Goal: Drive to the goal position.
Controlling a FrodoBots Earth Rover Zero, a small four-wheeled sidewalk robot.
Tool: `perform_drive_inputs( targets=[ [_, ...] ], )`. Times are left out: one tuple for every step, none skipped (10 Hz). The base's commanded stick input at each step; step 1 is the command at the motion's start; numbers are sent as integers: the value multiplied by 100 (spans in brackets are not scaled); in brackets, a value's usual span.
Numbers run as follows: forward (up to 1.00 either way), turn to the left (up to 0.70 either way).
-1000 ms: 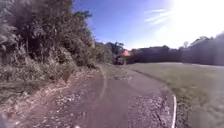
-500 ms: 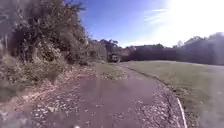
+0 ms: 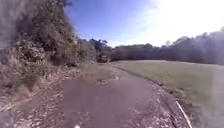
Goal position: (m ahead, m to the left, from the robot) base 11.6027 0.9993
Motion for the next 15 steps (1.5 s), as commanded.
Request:
perform_drive_inputs(
  targets=[
    [70, -2],
    [70, 0],
    [70, 0],
    [70, 0],
    [70, 0],
    [70, 0],
    [70, 0],
    [70, 0],
    [70, 0],
    [70, 0],
    [70, -1],
    [70, -31],
    [70, -31],
    [70, -31],
    [70, -31]
  ],
)
